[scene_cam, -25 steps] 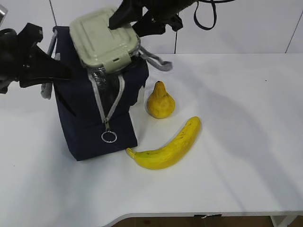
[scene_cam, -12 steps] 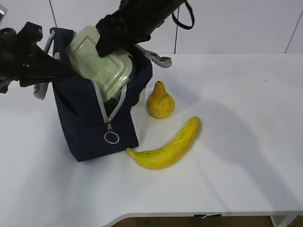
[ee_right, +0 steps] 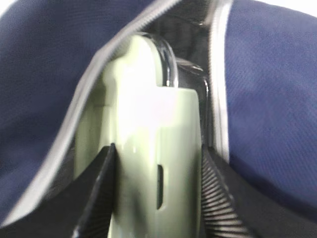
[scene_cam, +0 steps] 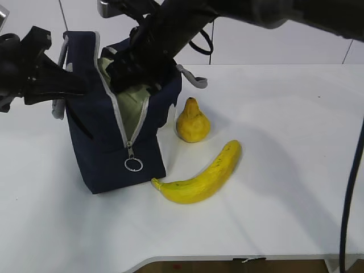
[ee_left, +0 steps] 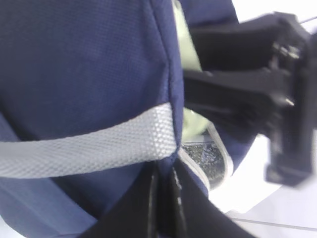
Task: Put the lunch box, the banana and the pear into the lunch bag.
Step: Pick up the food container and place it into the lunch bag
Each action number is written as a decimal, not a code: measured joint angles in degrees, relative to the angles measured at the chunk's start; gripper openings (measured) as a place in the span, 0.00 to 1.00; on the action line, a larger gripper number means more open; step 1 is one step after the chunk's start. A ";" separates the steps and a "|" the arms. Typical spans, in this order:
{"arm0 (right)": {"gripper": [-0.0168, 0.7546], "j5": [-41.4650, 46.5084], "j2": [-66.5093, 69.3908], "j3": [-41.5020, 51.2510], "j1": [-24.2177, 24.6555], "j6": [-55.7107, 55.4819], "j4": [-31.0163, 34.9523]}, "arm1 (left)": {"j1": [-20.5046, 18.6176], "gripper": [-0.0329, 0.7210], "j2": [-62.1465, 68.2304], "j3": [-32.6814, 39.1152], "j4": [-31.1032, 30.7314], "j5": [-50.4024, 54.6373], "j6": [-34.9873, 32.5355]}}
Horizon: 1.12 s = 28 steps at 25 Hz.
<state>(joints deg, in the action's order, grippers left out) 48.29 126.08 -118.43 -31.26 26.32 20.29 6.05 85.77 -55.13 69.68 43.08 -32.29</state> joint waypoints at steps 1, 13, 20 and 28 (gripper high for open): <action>0.48 -0.15 0.55 0.00 0.00 0.01 0.26 | 0.00 0.04 0.00 0.00 0.00 0.00 0.00; 0.48 -1.46 2.99 0.00 0.00 0.23 4.82 | 0.00 0.04 0.00 0.00 0.00 0.00 -0.58; 0.48 -2.13 5.11 0.00 0.00 0.23 5.70 | 0.00 0.04 0.00 0.00 -0.11 0.00 -0.71; 0.53 -2.02 5.38 0.00 0.00 0.23 5.80 | 0.00 0.04 0.00 0.00 -0.11 0.00 -0.71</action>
<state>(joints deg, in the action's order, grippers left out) 46.27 131.46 -118.43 -31.26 26.55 26.08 6.05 85.77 -55.13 69.57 43.08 -33.00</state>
